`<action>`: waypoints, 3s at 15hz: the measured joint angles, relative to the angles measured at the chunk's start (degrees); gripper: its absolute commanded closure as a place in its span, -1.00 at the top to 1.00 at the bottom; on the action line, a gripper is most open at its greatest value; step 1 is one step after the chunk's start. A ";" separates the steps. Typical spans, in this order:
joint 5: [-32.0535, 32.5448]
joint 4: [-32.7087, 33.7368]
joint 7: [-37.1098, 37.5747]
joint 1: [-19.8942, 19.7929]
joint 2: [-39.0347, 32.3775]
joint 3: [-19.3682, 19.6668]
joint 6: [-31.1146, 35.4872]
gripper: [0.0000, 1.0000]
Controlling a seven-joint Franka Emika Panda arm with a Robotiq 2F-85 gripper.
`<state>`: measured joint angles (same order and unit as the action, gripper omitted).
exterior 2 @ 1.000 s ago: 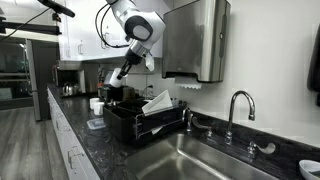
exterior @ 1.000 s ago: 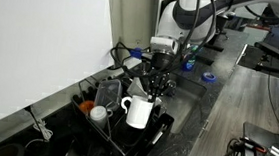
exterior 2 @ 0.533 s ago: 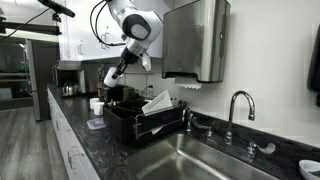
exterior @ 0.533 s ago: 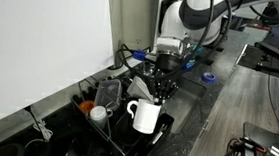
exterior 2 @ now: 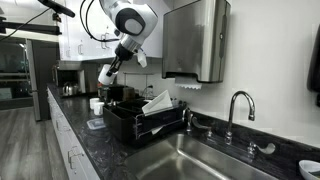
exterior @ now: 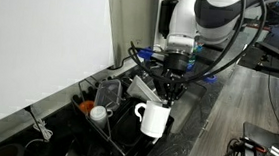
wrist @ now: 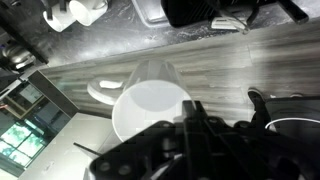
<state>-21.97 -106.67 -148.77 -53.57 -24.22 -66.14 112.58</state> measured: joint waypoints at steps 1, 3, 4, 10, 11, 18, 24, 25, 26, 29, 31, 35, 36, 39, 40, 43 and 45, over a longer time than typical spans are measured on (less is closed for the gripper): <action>0.10 -0.60 0.00 -0.96 -0.01 -0.89 1.13 -0.99; 0.11 -1.67 0.00 -1.86 -0.02 -1.62 3.71 -0.99; 0.12 -2.12 0.00 -1.90 -0.06 -1.62 4.91 -0.99; 0.42 -3.16 -0.01 -1.70 -0.14 -1.60 8.14 -0.99; 0.68 -3.16 -0.01 -1.63 -0.14 -1.60 8.60 -0.99; 2.37 -2.81 -0.01 -0.81 -0.15 -1.36 10.50 -0.99; 4.02 -1.14 -0.01 2.03 -0.30 0.16 11.38 -0.99; 4.31 -0.72 -0.01 2.53 -0.33 0.59 11.46 -0.99; 4.60 -0.27 -0.01 3.02 -0.39 1.05 11.53 -0.99; 5.27 1.02 -0.01 4.40 -0.61 2.52 11.66 -0.99; 5.67 1.81 -0.01 5.30 -0.92 3.50 11.68 -0.99; 6.47 3.40 -0.01 7.15 -2.57 5.25 11.71 -0.99; 6.66 3.79 -0.01 7.57 -3.06 5.62 11.71 -0.99; 6.90 4.67 -0.01 8.70 -4.36 6.76 11.71 -0.99; 6.91 4.89 -0.01 8.98 -4.73 7.01 11.71 -0.99; 6.91 5.42 -0.01 9.57 -5.36 7.80 11.71 -0.99; 6.91 5.68 -0.01 9.76 -5.54 8.17 11.71 -0.99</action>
<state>-15.05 -100.98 -148.78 -43.81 -29.76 -57.97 124.29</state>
